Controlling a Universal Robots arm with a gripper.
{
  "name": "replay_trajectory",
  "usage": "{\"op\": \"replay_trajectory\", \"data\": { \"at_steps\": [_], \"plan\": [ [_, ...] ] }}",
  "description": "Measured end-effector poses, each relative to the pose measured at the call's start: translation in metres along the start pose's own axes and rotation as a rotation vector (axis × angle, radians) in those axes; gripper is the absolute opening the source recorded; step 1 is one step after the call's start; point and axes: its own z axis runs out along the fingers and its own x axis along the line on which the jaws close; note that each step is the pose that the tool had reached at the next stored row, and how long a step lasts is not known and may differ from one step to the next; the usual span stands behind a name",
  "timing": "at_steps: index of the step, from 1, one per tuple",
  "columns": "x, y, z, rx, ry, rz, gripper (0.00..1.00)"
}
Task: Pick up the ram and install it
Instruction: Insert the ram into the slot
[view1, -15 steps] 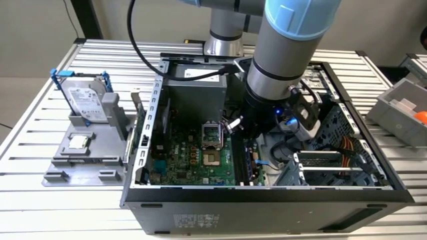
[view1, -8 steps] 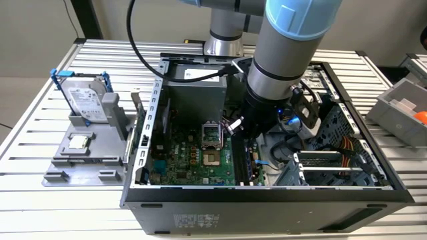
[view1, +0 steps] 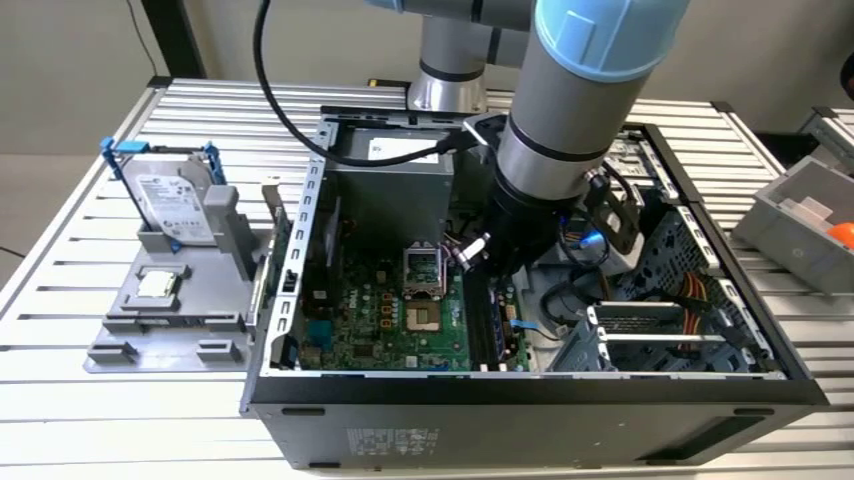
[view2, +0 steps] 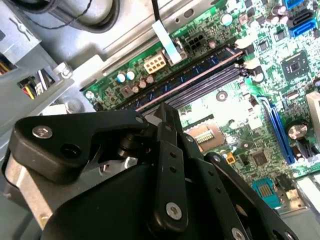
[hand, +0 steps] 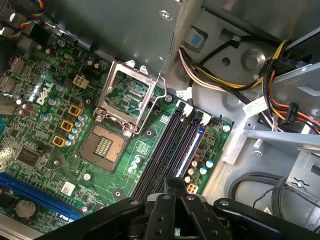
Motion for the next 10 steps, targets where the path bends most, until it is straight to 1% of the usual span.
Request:
{"op": "replay_trajectory", "data": {
  "at_steps": [10],
  "plan": [
    [-0.0018, -0.0009, -0.0001, -0.0056, 0.0008, -0.042, 0.0]
  ]
}}
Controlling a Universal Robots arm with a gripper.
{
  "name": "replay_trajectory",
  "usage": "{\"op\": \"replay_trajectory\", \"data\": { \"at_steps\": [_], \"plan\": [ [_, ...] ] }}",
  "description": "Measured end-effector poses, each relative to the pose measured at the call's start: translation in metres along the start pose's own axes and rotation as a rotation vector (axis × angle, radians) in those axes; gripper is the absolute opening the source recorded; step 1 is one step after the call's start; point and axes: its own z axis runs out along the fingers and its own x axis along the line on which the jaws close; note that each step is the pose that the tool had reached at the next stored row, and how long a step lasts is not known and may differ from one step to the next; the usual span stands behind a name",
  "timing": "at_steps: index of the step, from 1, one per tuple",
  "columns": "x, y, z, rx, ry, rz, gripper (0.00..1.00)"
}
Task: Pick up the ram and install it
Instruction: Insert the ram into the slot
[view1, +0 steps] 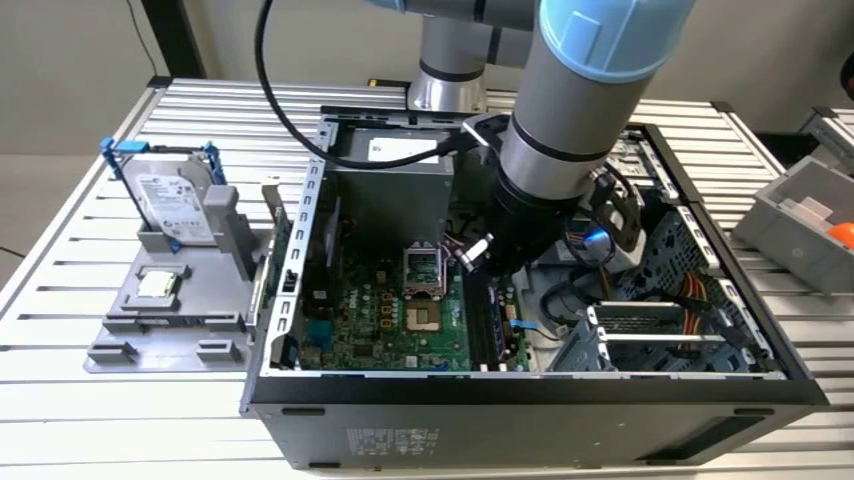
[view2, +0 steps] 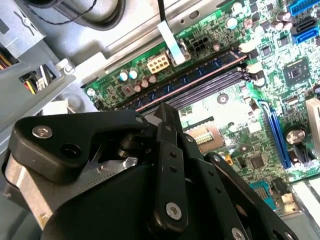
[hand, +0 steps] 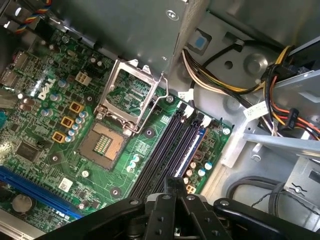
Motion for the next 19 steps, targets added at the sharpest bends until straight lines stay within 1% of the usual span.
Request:
{"op": "replay_trajectory", "data": {
  "at_steps": [12, 19],
  "plan": [
    [-0.0016, -0.0009, -0.0004, -0.0053, 0.0017, -0.051, 0.0],
    [-0.0021, -0.0011, -0.0006, -0.0067, 0.004, -0.083, 0.0]
  ]
}}
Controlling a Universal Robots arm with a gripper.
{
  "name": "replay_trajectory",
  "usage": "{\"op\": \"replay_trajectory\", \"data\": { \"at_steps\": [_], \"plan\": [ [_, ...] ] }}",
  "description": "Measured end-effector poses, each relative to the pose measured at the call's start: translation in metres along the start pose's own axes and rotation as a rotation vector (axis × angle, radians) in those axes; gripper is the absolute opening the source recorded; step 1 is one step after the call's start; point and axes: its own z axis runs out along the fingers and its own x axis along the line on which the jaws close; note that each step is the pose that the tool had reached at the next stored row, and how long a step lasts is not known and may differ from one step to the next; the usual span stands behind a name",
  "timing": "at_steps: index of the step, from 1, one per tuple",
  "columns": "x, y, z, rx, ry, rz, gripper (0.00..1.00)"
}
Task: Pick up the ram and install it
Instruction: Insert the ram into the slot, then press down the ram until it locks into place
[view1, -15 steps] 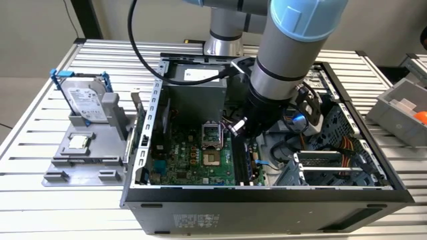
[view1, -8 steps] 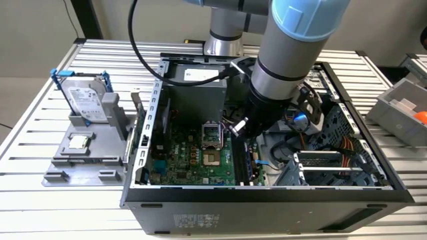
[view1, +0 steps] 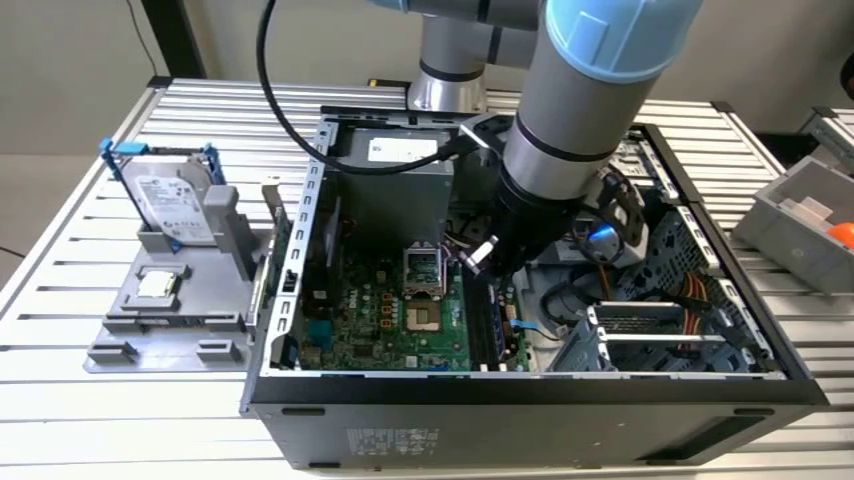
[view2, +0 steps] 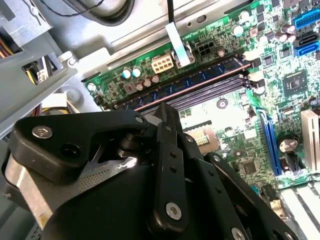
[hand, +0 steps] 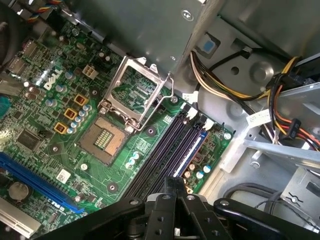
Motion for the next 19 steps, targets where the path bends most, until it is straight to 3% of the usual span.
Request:
{"op": "replay_trajectory", "data": {
  "at_steps": [10, 19],
  "plan": [
    [-0.0009, -0.0006, 0.0, -0.0033, 0.0022, -0.044, 0.0],
    [-0.0024, -0.0016, 0.0, -0.0125, 0.0037, -0.121, 0.0]
  ]
}}
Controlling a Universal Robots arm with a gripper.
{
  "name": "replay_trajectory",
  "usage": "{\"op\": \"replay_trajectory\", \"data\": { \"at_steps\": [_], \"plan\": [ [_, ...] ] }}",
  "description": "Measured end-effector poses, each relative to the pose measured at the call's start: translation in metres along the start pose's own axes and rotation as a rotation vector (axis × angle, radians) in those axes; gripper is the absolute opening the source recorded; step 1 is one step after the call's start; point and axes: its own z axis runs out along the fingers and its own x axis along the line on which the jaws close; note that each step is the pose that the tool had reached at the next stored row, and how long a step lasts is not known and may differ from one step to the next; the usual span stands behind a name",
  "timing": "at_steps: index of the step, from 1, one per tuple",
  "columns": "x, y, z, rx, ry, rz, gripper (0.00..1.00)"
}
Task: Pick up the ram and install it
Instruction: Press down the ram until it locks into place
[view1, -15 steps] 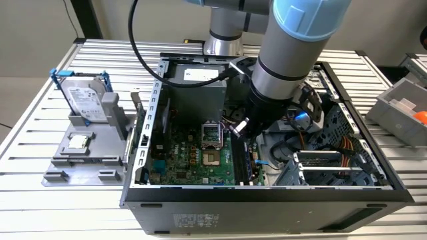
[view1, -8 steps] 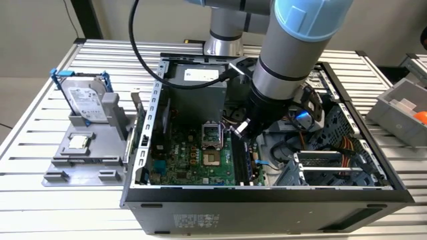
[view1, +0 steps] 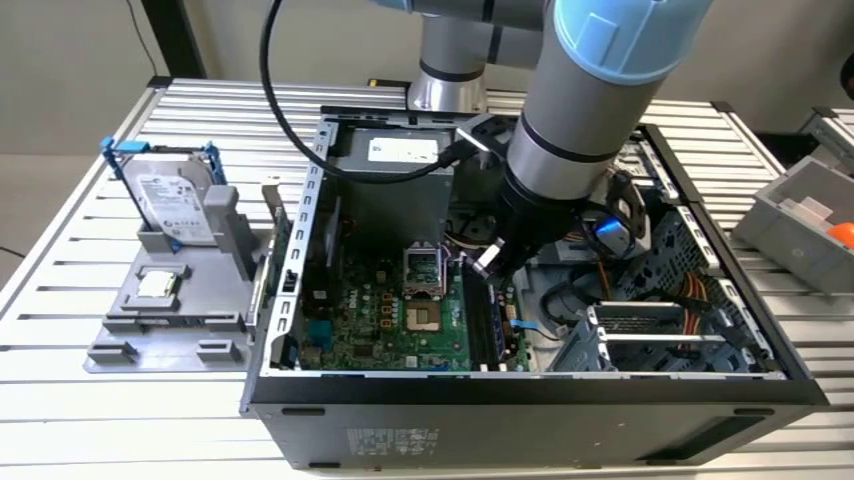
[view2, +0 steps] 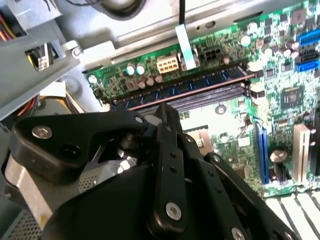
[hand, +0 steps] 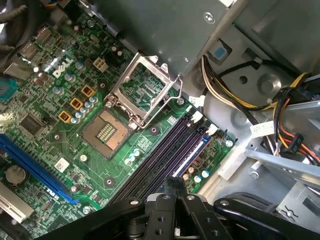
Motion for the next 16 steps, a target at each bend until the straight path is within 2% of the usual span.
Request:
{"op": "replay_trajectory", "data": {
  "at_steps": [16],
  "plan": [
    [-0.0014, -0.001, -0.0013, -0.0105, 0.0054, -0.12, 0.0]
  ]
}}
